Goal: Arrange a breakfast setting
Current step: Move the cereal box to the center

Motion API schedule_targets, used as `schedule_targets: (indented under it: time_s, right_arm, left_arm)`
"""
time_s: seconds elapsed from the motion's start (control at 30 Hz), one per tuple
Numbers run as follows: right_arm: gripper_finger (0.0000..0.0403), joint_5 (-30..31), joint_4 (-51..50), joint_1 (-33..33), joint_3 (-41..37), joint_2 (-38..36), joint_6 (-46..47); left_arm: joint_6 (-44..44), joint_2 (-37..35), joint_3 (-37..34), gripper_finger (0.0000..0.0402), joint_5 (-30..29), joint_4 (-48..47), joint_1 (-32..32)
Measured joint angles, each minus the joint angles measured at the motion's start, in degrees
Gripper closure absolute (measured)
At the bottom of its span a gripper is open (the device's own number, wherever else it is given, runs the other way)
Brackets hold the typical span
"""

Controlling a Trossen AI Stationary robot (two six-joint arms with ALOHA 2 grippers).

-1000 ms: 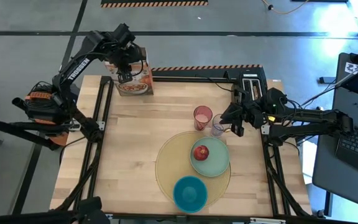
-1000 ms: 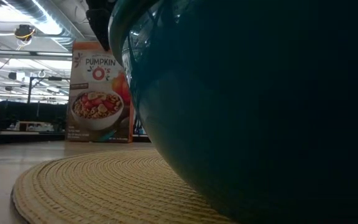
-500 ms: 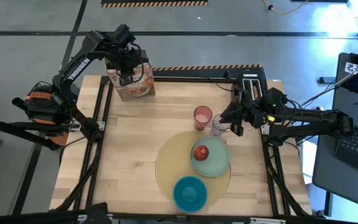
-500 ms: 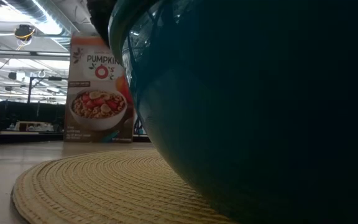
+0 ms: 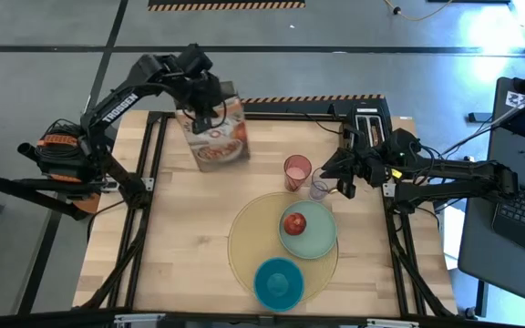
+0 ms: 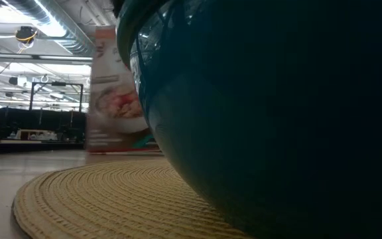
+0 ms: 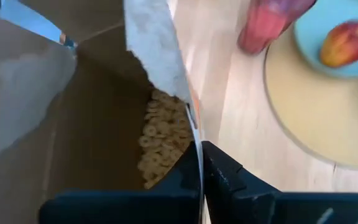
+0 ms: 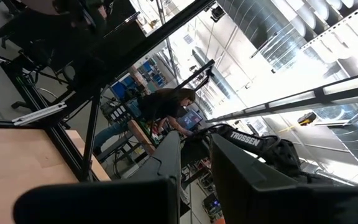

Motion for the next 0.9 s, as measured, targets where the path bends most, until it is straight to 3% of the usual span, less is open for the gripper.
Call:
schedule_targets:
  time_s: [0.13,0.53,0.67,0.9]
  right_arm:
    - [0.0346,0.0,0.0,0.0,0.0,0.0,-0.02]
    - [0.0346,-0.11,-0.91,0.02,0.02,0.0,-0.04]
    - [0.0346,-0.15,-1.11,0.01,0.02,0.02,-0.04]
    - [0.0346,-0.15,-1.14,-0.01,0.02,0.02,-0.04]
  left_arm:
    - [-0.68,2.07,0.09,0.0401,-0.43,3.37,-4.85]
    - [-1.88,10.36,0.11,0.0401,-13.25,13.14,-18.08]
    - [-1.12,9.71,0.28,0.0401,-17.64,14.17,-19.89]
    - [-0.47,9.88,7.37,0.0401,-20.92,10.98,-20.27]
